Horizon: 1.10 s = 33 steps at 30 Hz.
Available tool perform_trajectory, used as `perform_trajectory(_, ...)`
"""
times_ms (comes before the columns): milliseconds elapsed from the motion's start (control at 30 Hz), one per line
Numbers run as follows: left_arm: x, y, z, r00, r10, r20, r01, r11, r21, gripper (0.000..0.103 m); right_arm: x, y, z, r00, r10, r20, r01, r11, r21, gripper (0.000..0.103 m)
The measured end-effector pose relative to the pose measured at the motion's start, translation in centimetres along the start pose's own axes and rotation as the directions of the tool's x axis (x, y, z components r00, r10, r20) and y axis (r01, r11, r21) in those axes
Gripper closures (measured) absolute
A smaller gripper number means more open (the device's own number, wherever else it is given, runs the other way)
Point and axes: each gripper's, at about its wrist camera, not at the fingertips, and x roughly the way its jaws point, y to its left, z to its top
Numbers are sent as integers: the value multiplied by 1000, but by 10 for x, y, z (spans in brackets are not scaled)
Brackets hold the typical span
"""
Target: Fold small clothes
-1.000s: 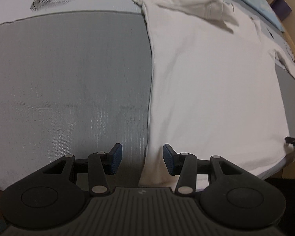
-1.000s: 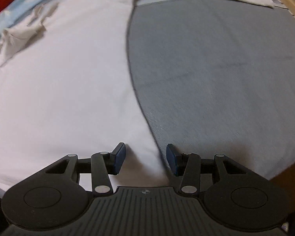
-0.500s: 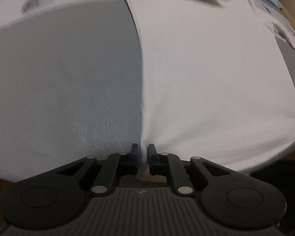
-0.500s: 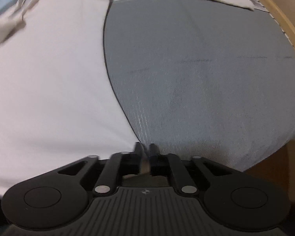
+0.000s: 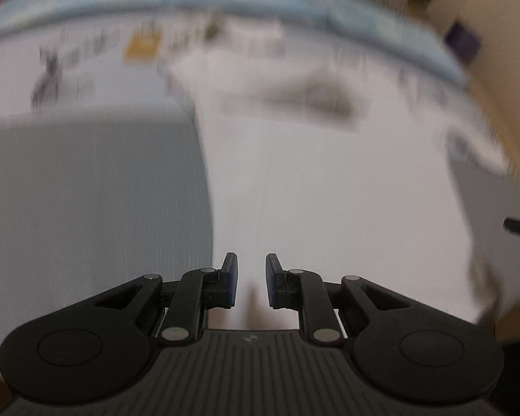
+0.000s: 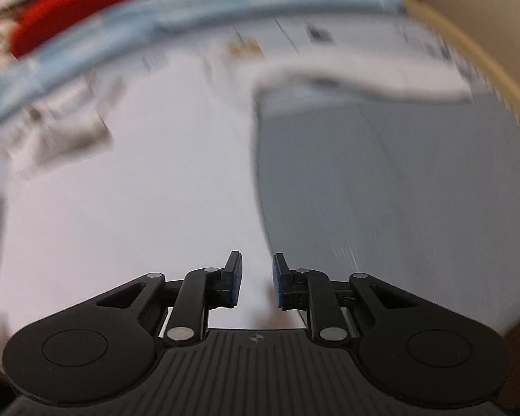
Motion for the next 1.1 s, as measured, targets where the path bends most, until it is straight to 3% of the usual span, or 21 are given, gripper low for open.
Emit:
perform_trajectory(133, 1, -26, 74, 986, 6, 166, -14, 999, 48, 86, -10, 31, 73, 983, 133, 124, -135, 991, 12, 81)
perform_trajectory(233, 28, -39, 131, 966, 16, 256, -45, 994, 105, 91, 3, 52, 116, 941, 271, 200, -285, 958, 42, 81)
perform_trajectory(300, 51, -46, 162, 957, 8, 291, -52, 988, 143, 91, 23, 63, 124, 913, 353, 206, -369, 929, 43, 81)
perform_trajectory(333, 67, -50, 175, 954, 5, 300, -59, 983, 171, 91, 37, 68, 124, 915, 369, 161, -383, 921, 64, 81)
perform_trajectory(367, 82, -56, 183, 953, 3, 302, -65, 979, 195, 91, 50, 70, 126, 922, 370, 114, -380, 920, 93, 81)
perform_trajectory(433, 118, -62, 205, 957, 0, 290, -69, 971, 228, 91, 65, 75, 128, 915, 400, 59, -404, 905, 135, 81)
perform_trajectory(533, 184, -72, 230, 969, 14, 248, -82, 960, 267, 86, 78, 79, 135, 934, 357, 8, -356, 927, 119, 81)
perform_trajectory(600, 225, -80, 245, 974, 63, 219, -125, 952, 281, 54, 87, 75, 138, 944, 329, -26, -324, 939, 114, 81)
perform_trajectory(633, 244, -85, 252, 972, 91, 216, -152, 948, 281, 51, 92, 71, 141, 944, 327, -42, -320, 939, 124, 81)
perform_trajectory(767, 291, -88, 263, 978, 80, 191, -129, 957, 260, 51, 96, 72, 133, 938, 339, -69, -326, 933, 152, 81)
perform_trajectory(833, 310, -93, 269, 976, 102, 195, -155, 946, 283, 52, 102, 69, 133, 944, 320, -78, -308, 941, 136, 81)
perform_trajectory(867, 317, -96, 271, 973, 117, 196, -174, 937, 302, 59, 107, 68, 134, 948, 308, -84, -296, 946, 129, 81)
perform_trajectory(900, 323, -96, 274, 972, 132, 193, -189, 929, 318, 86, 111, 66, 134, 951, 295, -91, -283, 951, 127, 81)
perform_trajectory(933, 327, -94, 278, 973, 140, 186, -196, 924, 329, 101, 115, 65, 135, 953, 286, -99, -272, 953, 131, 81)
perform_trajectory(1000, 315, -83, 286, 967, 134, 218, -200, 927, 318, 102, 121, 64, 135, 952, 284, -111, -269, 954, 136, 81)
perform_trajectory(1100, 261, -37, 302, 933, 151, 328, -237, 942, 239, 102, 124, 68, 135, 951, 285, -119, -269, 954, 132, 81)
